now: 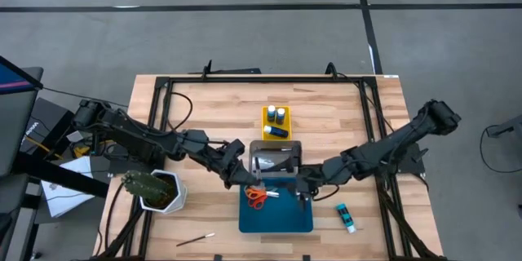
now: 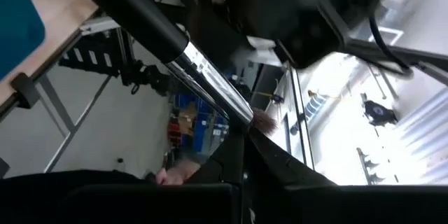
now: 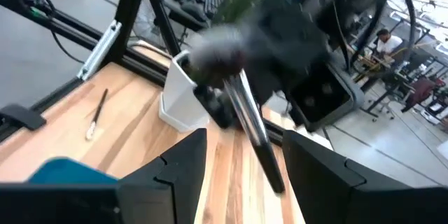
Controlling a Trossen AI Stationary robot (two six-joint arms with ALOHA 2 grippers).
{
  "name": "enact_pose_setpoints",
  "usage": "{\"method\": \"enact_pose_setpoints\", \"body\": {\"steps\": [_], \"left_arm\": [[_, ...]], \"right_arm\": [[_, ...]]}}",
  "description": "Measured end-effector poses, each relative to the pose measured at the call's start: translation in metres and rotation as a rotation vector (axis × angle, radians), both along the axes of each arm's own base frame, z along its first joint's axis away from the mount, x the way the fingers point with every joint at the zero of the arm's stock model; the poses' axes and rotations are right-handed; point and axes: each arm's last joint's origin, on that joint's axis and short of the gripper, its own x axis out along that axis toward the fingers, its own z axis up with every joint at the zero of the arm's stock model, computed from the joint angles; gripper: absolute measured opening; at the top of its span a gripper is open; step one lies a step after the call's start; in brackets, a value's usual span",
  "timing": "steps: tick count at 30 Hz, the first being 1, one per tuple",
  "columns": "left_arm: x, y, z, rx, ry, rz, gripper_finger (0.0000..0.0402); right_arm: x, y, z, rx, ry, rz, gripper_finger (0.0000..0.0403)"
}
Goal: Pick & Place Paint Supplies
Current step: Put the makeup brush into the black bin
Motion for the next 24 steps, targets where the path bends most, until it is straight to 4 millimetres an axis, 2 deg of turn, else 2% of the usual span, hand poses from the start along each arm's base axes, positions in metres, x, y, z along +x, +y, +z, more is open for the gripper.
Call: {"method": "enact_pose_setpoints", "body": {"steps": [4, 12, 17, 24], "left_arm": [[-0.001, -0.004, -0.004, 0.011, 0.039, 0.039, 0.0000], [0.000, -0.001, -0.018, 0.074, 0.181, 0.199, 0.0000], [-0.005, 0.001, -0.038, 0.325, 0.313, 0.265, 0.0000], [-0.016, -0.011, -0.049, 0.787, 0.325, 0.361, 0.0000]], "right_arm": [[0.007, 0.004, 0.003, 0.002, -0.004, 0.003, 0.0184], [0.004, 0.008, 0.005, 0.053, 0.002, 0.002, 0.0184], [0.003, 0.007, 0.001, 0.187, 0.036, -0.055, 0.0184], [0.007, -0.002, 0.001, 0.625, 0.047, -0.141, 0.0184]]}}
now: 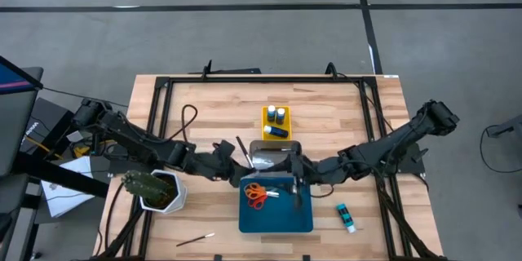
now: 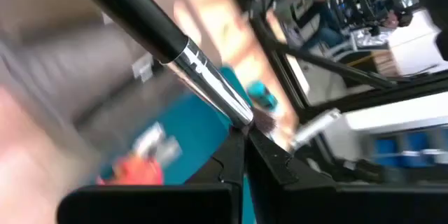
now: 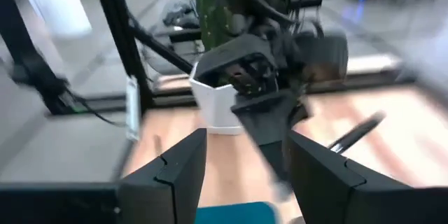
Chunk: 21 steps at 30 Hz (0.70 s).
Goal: Pick & Place Paint Supplies
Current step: Put the makeup brush into the black bin
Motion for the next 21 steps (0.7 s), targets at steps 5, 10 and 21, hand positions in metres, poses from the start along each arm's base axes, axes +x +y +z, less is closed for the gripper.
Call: {"method": "enact_pose_setpoints", "body": {"steps": [5, 10, 21], "left_arm": [[-0.002, -0.008, 0.005, 0.280, -0.044, -0.010, 0.0000], [-0.002, -0.011, 0.009, 0.433, -0.071, -0.036, 0.0000], [0.002, -0.012, 0.021, 0.597, -0.166, -0.079, 0.0000]], "right_arm": [[0.009, -0.013, -0.002, 0.235, 0.033, 0.043, 0.0184], [0.017, -0.032, -0.005, 0.331, 0.048, -0.003, 0.0184], [0.026, -0.063, -0.004, 0.422, 0.041, -0.050, 0.0184]]}}
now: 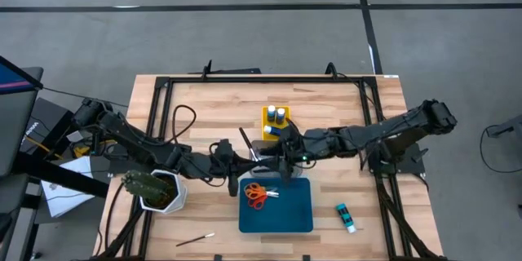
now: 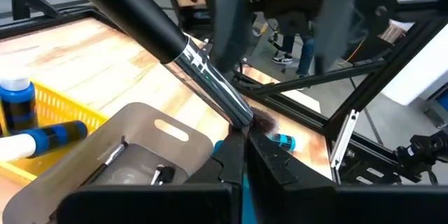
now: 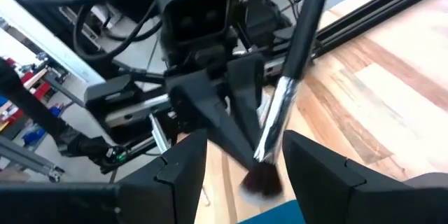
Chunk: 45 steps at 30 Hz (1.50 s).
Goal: Pick & Place Paint Supplies
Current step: Put the makeup brush into the black bin
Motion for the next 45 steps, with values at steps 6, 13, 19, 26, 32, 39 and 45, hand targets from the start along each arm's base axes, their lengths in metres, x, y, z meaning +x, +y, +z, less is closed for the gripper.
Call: {"method": "enact_pose_setpoints", "body": {"steps": [6, 13, 19, 26, 32, 39, 45], "left_arm": [[0.000, -0.001, 0.002, -0.008, -0.019, -0.003, 0.0000], [0.001, -0.001, 0.003, -0.018, -0.027, -0.025, 0.0000], [0.001, -0.002, 0.004, -0.028, -0.043, -0.034, 0.0000], [0.001, -0.002, 0.005, -0.033, -0.052, -0.034, 0.0000], [0.001, -0.002, 0.005, -0.034, -0.052, -0.034, 0.0000], [-0.002, -0.008, 0.004, -0.037, -0.043, -0.056, 0.0000], [-0.006, -0.015, 0.004, -0.044, -0.046, -0.031, 0.0000]], "right_arm": [[0.004, -0.018, 0.000, 0.054, 0.005, -0.003, 0.0184], [0.008, -0.036, 0.005, 0.124, -0.038, 0.065, 0.0184], [0.015, -0.041, -0.001, 0.175, -0.042, 0.134, 0.0190], [0.040, -0.037, -0.024, 0.247, -0.071, 0.216, 0.0193], [0.049, -0.036, -0.028, 0.311, -0.127, 0.269, 0.0183], [0.046, -0.044, -0.025, 0.307, -0.126, 0.266, 0.0169], [0.045, -0.045, -0.026, 0.301, -0.104, 0.268, 0.0158]]}}
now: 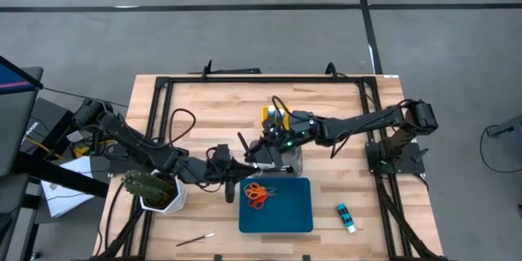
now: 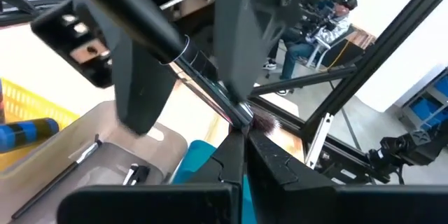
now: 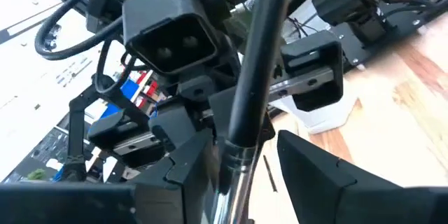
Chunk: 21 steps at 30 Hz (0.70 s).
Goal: Pick & Place Paint Supplies
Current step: Put the makeup brush into the black bin
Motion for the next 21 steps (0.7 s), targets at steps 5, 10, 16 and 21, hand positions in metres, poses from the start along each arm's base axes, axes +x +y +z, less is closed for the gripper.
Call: {"method": "enact_pose_setpoints", "body": {"steps": [5, 10, 16, 21], "left_arm": [[-0.0025, -0.0040, -0.0002, 0.005, -0.001, 0.018, 0.0000], [-0.0027, -0.0040, -0.0005, -0.013, -0.001, 0.024, 0.0000], [-0.0031, -0.0039, -0.0031, -0.011, 0.024, 0.016, 0.0000], [-0.0028, -0.0064, -0.0033, -0.030, 0.035, -0.071, 0.0002]], "right_arm": [[-0.0004, 0.0036, -0.0005, -0.006, 0.006, 0.011, 0.0146], [-0.0005, 0.0043, -0.0006, -0.010, 0.006, 0.016, 0.0121], [-0.0007, 0.0050, -0.0007, -0.008, 0.006, 0.033, 0.0055], [-0.0012, 0.0091, -0.0009, -0.011, 0.007, 0.050, 0.0043]]}}
